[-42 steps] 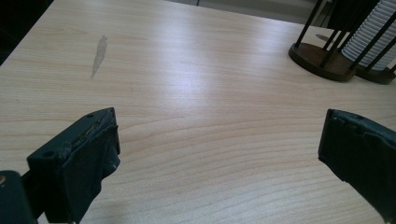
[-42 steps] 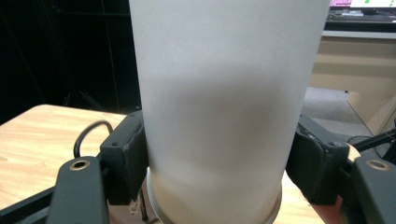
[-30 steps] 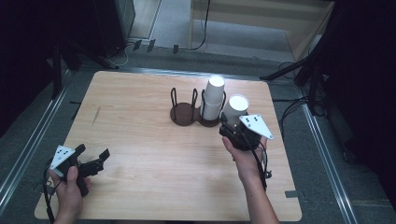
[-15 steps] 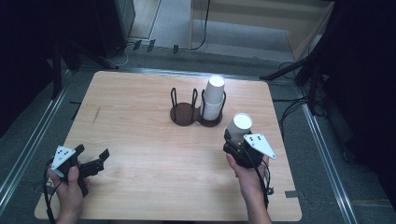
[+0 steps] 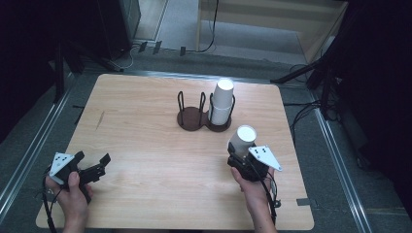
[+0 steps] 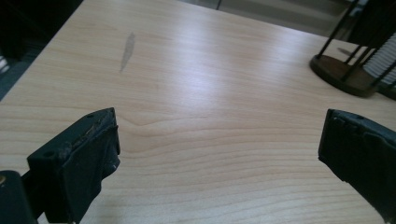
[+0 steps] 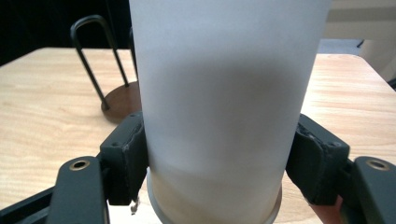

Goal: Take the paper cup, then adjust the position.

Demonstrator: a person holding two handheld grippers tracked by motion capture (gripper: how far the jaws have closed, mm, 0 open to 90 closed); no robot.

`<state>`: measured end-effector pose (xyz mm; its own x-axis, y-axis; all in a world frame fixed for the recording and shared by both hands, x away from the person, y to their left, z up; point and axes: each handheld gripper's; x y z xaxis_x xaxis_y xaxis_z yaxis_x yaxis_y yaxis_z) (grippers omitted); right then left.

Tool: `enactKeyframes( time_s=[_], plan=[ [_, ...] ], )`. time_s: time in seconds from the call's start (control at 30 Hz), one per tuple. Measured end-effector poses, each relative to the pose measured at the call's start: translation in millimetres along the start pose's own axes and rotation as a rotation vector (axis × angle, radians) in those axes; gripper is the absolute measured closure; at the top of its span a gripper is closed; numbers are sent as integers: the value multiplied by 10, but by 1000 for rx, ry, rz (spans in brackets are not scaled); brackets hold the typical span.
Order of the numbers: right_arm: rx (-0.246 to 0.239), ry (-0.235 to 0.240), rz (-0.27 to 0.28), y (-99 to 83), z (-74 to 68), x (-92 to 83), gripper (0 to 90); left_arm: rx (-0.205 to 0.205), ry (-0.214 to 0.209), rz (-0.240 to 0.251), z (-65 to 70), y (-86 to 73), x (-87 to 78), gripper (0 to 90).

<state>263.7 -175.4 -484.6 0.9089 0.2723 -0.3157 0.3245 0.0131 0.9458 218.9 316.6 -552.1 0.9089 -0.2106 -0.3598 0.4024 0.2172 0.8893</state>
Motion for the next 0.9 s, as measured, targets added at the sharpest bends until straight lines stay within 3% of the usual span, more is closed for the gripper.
enactKeyframes(
  time_s=[0.17, 0.33, 0.4, 0.43, 0.47, 0.53, 0.6, 0.67, 0.73, 0.83, 0.87, 0.9],
  plan=[
    [-39, 9, -5, -28, -49, 42, 292, 5, -2, -21, -5, 94, 7, 0],
    [-74, 6, -19, -80, -118, 76, 291, 75, -111, -61, 172, 231, 51, 0],
    [-78, 14, -27, -100, -155, 87, 292, 91, -127, -79, 223, 250, 67, 0],
    [-84, 20, -30, -111, -184, 91, 292, 123, -166, -112, 330, 273, 92, 0],
    [-84, 20, -30, -111, -184, 91, 292, 123, -166, -112, 330, 273, 92, 0],
    [-109, 32, -34, -132, -265, 97, 291, 165, -225, -163, 495, 282, 133, 0],
    [-123, 41, -37, -145, -306, 101, 292, 186, -250, -184, 614, 284, 152, 0],
    [-127, 45, -40, -156, -330, 101, 291, 197, -259, -190, 683, 289, 156, 0],
    [-166, 47, -48, -191, -392, 107, 291, 246, -295, -198, 891, 323, 156, 0],
    [-161, 60, -43, -189, -414, 100, 291, 294, -351, -202, 1134, 401, 161, 0],
    [-164, 62, -39, -182, -417, 101, 291, 294, -351, -202, 1134, 401, 161, 0],
    [-166, 61, -41, -178, -429, 101, 292, 341, -373, -203, 1306, 457, 162, 0]
  ],
)
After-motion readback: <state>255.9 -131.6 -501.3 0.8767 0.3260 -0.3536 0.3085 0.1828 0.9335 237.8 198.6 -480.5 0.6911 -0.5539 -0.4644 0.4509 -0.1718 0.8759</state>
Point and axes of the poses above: each handheld gripper's, and its own axes: x roughly forward along the jaws, y roughly out of its top, z roughly to its right, and after that the axes turned 1 degree about z, right-handed
